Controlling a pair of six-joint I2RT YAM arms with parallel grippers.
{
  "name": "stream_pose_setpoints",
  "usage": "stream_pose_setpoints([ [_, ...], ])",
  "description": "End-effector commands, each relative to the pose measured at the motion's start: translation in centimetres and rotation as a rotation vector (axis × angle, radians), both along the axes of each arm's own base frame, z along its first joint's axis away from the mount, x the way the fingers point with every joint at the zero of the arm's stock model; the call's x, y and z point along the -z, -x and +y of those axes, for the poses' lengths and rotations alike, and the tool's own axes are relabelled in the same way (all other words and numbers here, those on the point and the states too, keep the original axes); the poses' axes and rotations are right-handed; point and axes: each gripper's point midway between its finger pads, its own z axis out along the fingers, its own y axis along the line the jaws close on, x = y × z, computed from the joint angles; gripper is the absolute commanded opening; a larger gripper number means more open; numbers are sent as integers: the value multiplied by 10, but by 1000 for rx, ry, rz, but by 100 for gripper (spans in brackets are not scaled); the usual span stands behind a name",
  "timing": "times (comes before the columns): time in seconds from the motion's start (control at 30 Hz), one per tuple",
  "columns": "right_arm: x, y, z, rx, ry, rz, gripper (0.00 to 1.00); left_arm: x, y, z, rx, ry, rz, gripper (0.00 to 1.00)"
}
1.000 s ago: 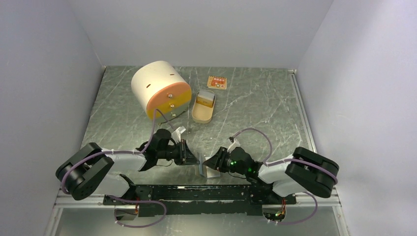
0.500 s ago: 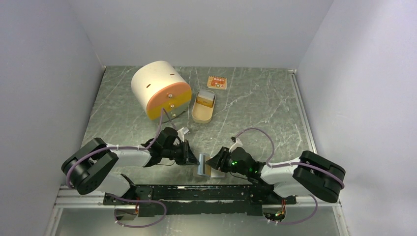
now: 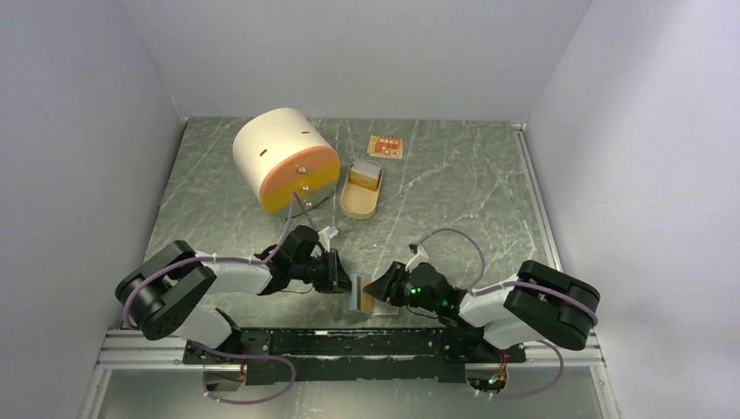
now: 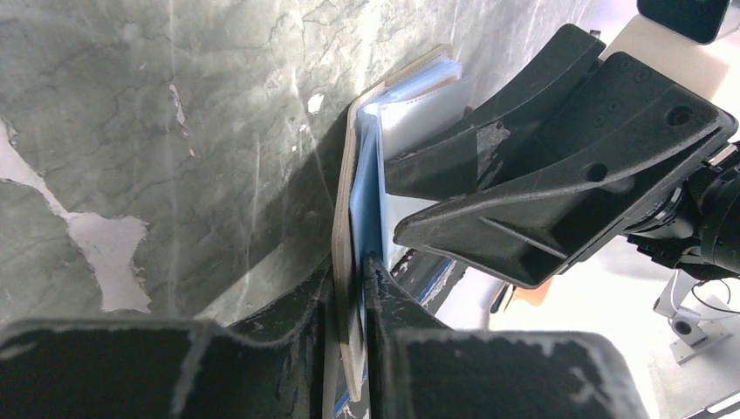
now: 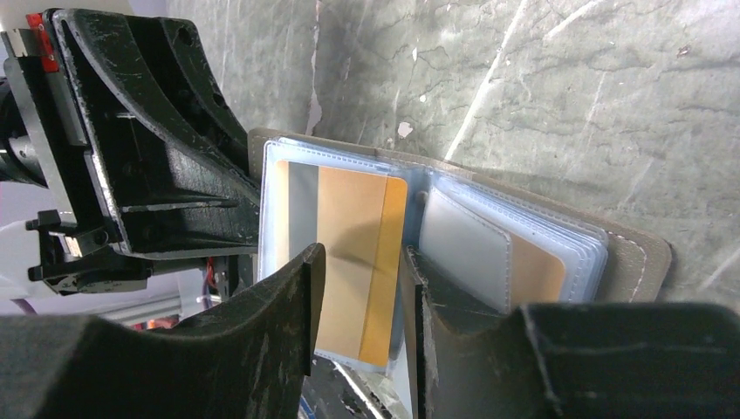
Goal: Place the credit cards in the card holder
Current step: Turn over the card slot in the card holder.
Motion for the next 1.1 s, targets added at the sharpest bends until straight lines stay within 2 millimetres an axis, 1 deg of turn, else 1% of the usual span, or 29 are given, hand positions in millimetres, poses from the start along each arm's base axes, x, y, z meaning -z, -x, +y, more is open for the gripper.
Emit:
stream_pose_setpoints([
  [0.0, 11, 7, -7, -19, 37, 10, 42, -11, 0, -11, 30, 43, -15, 15],
  [0.03, 11, 8, -4, -38, 43, 9, 42, -12, 0, -11, 31, 39, -11, 10],
  [0.07, 11, 8, -3, -50, 56, 9, 43, -14, 0, -10, 32, 33, -7, 9],
  [0.13, 9, 6, -3, -52, 79, -1, 45, -20, 0, -6, 16, 4, -2, 9],
  [0.2, 3, 3, -5, -49, 102, -16, 48, -23, -2, 4, -19, -67, 10, 9],
  [0.27, -5, -1, -6, -60, 150, -43, 51, -21, -2, 16, -44, -163, 31, 9],
  [0.37, -18, -7, -10, -70, 208, -86, 51, -21, 2, 25, -50, -225, 58, 9],
  [0.4, -21, -9, -12, -67, 222, -97, 49, -22, 3, 26, -51, -234, 68, 9],
  [0.47, -21, -12, -19, -51, 257, -113, 45, -23, 4, 25, -47, -238, 84, 9],
  [0.53, -15, -13, -26, -39, 274, -116, 39, -26, 3, 23, -43, -243, 90, 9],
  [0.67, 3, -14, -38, -26, 337, -110, 24, -28, -5, 23, -49, -311, 84, 9],
  [0.77, 11, -11, -36, -43, 335, -105, 22, -34, -7, 12, -20, -289, 79, 9],
  [0.9, 18, -7, -33, -59, 325, -85, 22, -44, -3, -15, 42, -186, 68, 9],
  [0.97, 21, -7, -34, -57, 328, -82, 22, -44, 1, -27, 72, -125, 80, 9],
  [1.07, 23, -6, -36, -50, 322, -79, 22, -34, 8, -35, 85, -54, 121, 9],
])
